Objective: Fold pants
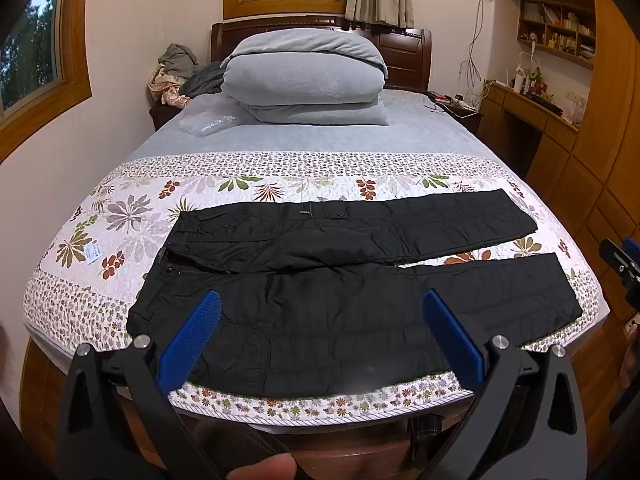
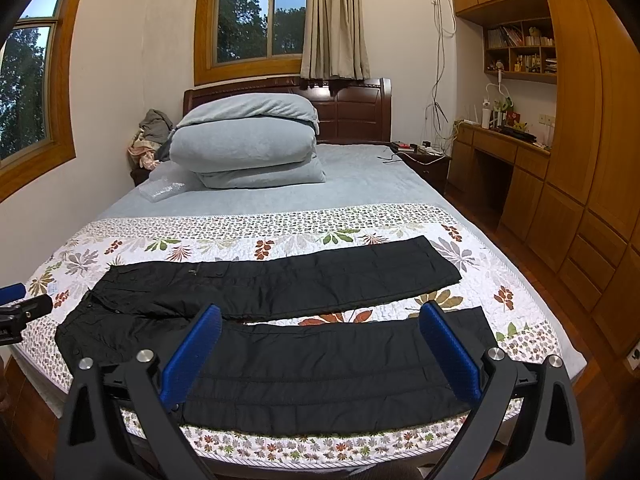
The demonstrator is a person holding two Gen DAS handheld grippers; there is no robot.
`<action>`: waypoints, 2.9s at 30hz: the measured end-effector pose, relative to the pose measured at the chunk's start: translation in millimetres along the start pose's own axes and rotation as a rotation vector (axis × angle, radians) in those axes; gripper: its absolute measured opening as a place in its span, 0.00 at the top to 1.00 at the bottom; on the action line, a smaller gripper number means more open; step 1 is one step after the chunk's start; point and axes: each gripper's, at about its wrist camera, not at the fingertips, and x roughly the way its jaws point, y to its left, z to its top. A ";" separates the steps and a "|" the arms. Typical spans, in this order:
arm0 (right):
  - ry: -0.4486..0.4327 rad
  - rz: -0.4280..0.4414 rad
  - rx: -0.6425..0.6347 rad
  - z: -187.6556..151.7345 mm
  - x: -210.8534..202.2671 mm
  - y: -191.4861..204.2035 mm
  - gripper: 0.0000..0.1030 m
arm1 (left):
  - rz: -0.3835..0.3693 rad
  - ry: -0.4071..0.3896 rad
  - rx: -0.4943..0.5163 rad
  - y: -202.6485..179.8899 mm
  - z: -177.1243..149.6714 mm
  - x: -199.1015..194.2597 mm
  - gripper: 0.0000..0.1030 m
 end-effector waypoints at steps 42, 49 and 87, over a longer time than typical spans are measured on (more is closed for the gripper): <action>-0.001 0.001 -0.004 -0.6 -3.8 2.2 0.03 | 0.003 -0.003 0.008 -1.5 0.7 -3.5 0.02; 0.021 0.001 -0.001 -1.2 5.9 -0.5 0.03 | 0.005 0.020 0.006 5.0 0.8 5.5 0.02; 0.061 0.066 0.031 43.0 69.3 -62.5 0.03 | 0.036 0.143 -0.009 57.4 19.6 85.4 0.02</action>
